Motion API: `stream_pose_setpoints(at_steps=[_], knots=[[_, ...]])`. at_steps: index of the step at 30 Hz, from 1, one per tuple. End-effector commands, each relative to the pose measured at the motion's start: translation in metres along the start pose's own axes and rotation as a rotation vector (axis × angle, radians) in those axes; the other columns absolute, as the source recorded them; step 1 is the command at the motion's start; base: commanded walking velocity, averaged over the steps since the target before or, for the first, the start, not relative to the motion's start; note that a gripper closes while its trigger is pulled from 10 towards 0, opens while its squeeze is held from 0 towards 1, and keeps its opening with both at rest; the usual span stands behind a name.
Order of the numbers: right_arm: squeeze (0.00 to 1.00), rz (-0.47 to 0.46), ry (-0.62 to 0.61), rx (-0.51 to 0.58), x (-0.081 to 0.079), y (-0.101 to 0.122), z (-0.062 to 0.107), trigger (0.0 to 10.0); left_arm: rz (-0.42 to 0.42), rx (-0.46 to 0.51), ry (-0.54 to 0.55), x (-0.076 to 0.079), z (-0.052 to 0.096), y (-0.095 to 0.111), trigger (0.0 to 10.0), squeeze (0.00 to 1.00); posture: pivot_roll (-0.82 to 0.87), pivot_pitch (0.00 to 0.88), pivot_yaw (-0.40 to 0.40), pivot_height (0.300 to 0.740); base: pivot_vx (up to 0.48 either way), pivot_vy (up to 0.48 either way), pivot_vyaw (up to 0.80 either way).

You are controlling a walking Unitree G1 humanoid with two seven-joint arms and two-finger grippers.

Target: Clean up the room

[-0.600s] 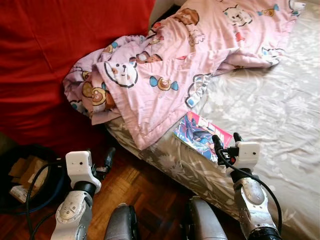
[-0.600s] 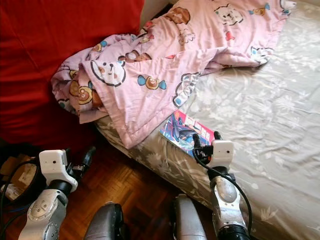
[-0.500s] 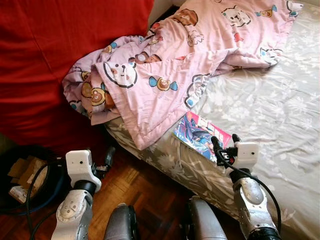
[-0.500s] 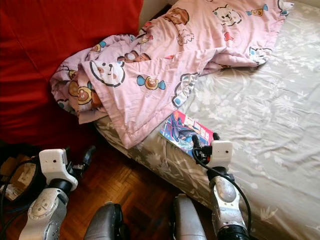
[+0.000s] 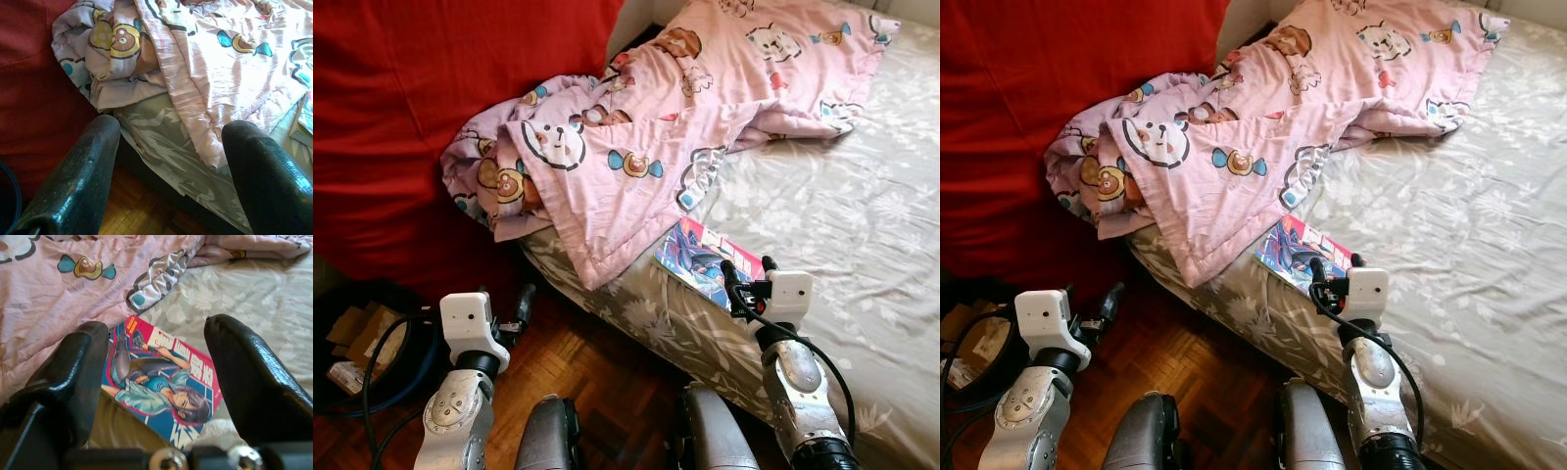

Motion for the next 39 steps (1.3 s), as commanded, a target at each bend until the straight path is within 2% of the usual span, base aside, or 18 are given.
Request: stream_pose_setpoints(at_steps=[1, 4, 18, 30, 32, 39], knots=[[0.0, -0.003, -0.017, -0.051, 0.003, -0.012, 0.006, 10.0, -0.007, -0.026, 0.008, -0.003, 0.004, -0.008, 10.0, 0.0, 0.02, 0.192, -0.007, 0.616, 0.0, 0.0, 0.0], [0.0, -0.008, -0.015, -0.029, 0.003, -0.01, 0.008, 10.0, -0.009, -0.024, 0.005, -0.003, 0.004, -0.008, 10.0, 0.0, 0.02, 0.192, -0.006, 0.597, 0.0, 0.0, 0.0], [0.0, -0.013, -0.021, -0.041, 0.002, -0.012, 0.006, 10.0, -0.006, -0.021, -0.003, -0.002, 0.005, -0.007, 10.0, 0.0, 0.03, 0.19, -0.005, 0.597, 0.0, 0.0, 0.0], [0.0, -0.025, -0.048, -0.072, 0.005, -0.018, 0.007, 10.0, -0.004, -0.023, -0.006, -0.001, 0.005, -0.008, 10.0, 0.0, 0.03, 0.188, -0.005, 0.597, 0.268, 0.0, 0.0], [0.0, -0.059, -0.057, -0.083, 0.006, -0.02, 0.006, 10.0, -0.005, -0.025, -0.005, -0.001, 0.005, -0.009, 10.0, 0.0, 0.03, 0.188, -0.004, 0.597, 0.292, 0.0, -0.67], [0.0, -0.035, -0.056, -0.069, 0.006, -0.019, 0.007, 10.0, -0.006, -0.025, -0.006, -0.002, 0.006, -0.009, 10.0, 0.0, 0.03, 0.188, -0.002, 0.597, 0.295, 0.0, -0.19]])
Point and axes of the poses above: a point about 5 cm out from each wrist's last joint towards the gripper, its own z axis pointing back from the gripper into the wrist, its own y axis along the axis of the wrist's last joint, x = y × z, the point moved 4 cm from there along -z, pointing out of the wrist towards the gripper, and after that the axes turned 12 degrees about -z, right-handed, at the moved point
